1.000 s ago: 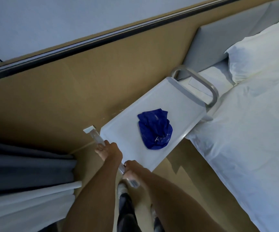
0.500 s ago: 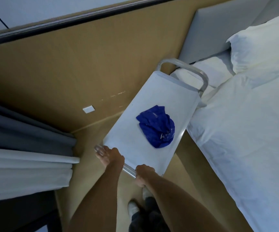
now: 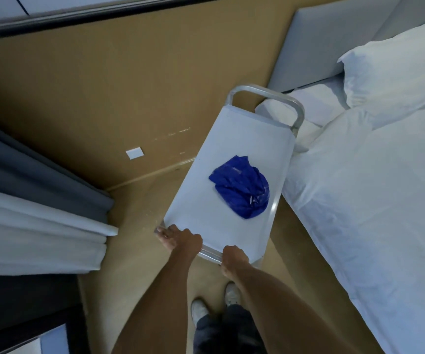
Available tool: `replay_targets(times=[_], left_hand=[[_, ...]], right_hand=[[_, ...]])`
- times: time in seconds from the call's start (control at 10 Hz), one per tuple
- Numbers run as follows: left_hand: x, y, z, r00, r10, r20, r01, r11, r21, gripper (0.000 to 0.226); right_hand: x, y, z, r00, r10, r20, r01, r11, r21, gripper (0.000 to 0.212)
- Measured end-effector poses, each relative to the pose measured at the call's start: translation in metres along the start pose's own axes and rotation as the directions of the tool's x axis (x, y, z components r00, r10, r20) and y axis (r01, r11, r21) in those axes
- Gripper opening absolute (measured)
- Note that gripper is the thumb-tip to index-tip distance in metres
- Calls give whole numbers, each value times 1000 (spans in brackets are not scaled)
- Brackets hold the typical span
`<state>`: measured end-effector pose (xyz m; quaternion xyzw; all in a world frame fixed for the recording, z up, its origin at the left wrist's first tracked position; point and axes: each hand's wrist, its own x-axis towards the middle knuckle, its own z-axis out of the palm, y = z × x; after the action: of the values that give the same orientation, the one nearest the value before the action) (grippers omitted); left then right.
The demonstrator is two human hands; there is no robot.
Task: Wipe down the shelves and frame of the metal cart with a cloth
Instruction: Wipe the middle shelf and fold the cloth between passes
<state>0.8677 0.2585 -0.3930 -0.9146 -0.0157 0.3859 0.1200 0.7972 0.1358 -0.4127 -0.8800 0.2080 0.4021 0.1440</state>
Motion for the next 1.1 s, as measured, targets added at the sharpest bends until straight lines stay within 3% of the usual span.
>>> replay_targets(times=[0.3,0.5,0.7,0.8,0.9,1.0,1.1], left_hand=[[-27,-12,26,999,-17,33,17,1000,-16,57],[-51,-8,47,994,80,77,-79,997,-14,48],[-79,9,74,979,-35,199,75,978,-197,48],[-87,27,70,975,-127,184,211,793,-571,44],[-89,49,51,977,-127,169,211,539,-816,38],[-87,90,27,982,-26,189,188,298,-936,37],[-87,107,17,994,54,99,80,283,-956,34]], right_hand=[[-18,6,17,1000,-20,4,20,984,-175,26],[-19,25,22,996,-85,-7,79,956,-282,28],[-27,61,1,991,-131,15,124,891,-437,35],[-25,84,-24,994,-90,-55,49,854,-518,43],[-17,101,-52,983,-108,-146,10,835,-550,64],[-8,102,-78,944,-205,-259,58,874,-483,65],[0,96,-86,922,-248,-297,99,893,-438,49]])
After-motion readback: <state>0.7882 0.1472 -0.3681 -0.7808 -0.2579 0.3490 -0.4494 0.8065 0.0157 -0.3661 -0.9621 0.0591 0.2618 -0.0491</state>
